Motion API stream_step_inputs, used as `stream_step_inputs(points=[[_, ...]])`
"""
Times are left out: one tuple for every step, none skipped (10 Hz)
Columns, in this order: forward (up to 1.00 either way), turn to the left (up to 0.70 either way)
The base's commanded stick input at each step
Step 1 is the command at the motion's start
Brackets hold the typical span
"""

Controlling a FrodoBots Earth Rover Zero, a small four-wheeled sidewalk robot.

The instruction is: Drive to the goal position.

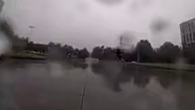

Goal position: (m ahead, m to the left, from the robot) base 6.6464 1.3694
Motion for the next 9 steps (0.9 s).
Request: stream_step_inputs(points=[[0.44,0.01],[0.45,0.01],[0.46,0.01],[0.43,0.01],[0.44,0.01],[0.52,0.01],[0.6,0.01],[0.66,0.01],[0.7,0.01]])
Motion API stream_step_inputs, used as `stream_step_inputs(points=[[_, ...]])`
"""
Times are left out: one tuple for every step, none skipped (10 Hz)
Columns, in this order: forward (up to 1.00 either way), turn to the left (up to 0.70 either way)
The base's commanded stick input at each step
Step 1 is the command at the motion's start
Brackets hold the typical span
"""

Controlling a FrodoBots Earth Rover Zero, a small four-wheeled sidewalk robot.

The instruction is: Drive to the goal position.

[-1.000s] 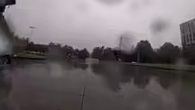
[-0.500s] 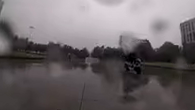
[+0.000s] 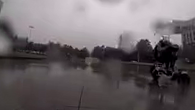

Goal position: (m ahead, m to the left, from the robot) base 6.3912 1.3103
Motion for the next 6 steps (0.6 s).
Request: stream_step_inputs(points=[[0.7,0.01],[0.7,0.01],[0.7,0.01],[0.7,0.01],[0.7,0.01],[0.7,0.01]])
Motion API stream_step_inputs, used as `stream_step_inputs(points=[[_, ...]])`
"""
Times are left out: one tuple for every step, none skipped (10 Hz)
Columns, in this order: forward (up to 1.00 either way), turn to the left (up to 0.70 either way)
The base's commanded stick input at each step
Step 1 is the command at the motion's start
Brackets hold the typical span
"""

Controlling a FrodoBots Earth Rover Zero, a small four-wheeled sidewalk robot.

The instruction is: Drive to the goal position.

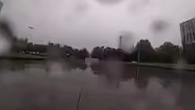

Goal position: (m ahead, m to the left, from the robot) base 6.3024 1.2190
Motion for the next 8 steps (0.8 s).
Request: stream_step_inputs(points=[[0.7,0.01],[0.7,0.01],[0.7,0.01],[0.7,0.01],[0.7,0.01],[0.7,0.01],[0.7,0.01],[0.7,0.01]])
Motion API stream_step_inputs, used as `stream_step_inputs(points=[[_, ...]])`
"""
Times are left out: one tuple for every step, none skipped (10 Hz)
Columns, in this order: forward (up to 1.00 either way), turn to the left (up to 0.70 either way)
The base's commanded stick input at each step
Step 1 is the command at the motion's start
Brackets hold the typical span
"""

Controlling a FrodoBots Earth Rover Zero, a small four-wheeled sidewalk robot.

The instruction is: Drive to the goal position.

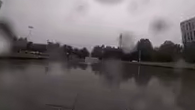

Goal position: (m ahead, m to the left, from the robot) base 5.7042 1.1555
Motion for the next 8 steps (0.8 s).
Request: stream_step_inputs(points=[[0.7,0.01],[0.7,0.01],[0.7,0.01],[0.7,0.01],[0.7,0.01],[0.7,0.01],[0.7,0.01],[0.7,0.01]])
